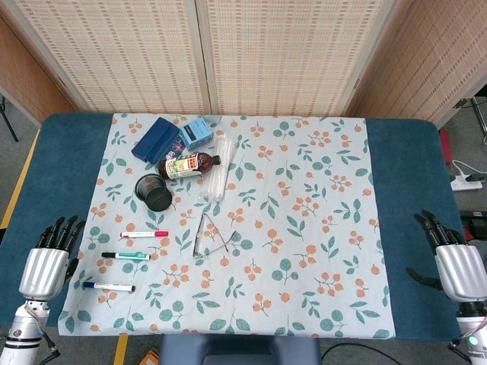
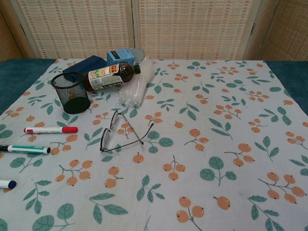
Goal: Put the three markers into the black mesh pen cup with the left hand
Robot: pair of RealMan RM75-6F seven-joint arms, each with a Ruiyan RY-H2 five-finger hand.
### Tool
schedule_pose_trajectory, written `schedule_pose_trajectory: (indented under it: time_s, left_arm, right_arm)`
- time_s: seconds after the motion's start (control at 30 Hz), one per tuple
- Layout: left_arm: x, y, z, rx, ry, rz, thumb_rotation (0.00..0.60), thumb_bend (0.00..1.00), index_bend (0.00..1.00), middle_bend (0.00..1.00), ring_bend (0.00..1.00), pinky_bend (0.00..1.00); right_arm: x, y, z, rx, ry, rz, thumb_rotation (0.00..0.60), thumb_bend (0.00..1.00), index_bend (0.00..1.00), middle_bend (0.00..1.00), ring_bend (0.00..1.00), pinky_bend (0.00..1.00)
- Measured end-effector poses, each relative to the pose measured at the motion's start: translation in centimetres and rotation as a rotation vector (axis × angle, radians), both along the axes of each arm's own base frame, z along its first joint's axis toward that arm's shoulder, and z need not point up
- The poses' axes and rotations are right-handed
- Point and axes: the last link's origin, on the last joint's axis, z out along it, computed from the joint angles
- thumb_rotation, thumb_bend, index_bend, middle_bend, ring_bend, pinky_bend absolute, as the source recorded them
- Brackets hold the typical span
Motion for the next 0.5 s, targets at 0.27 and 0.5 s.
schedule_pose_trajectory:
  time_s: [0.27,0.5]
  left_arm:
    - [0.2,-0.17,0.03,0.003,0.0,-0.008,0.6,0.28,0.11,0.07,0.05,0.18]
    - [0.26,-0.18,-0.16,-0.007,-0.001,-0.008,0.6,0.28,0.11,0.07,0.05,0.18]
  right_arm:
    - [0.22,0.1,-0.06,0.003,-0.002,0.011,0.6,0.0,0.11,0.06,0.24,0.29]
    - [0.2,0.2,0.13,-0.004,-0.001,0.008,0.6,0.0,0.11,0.06,0.24,0.29]
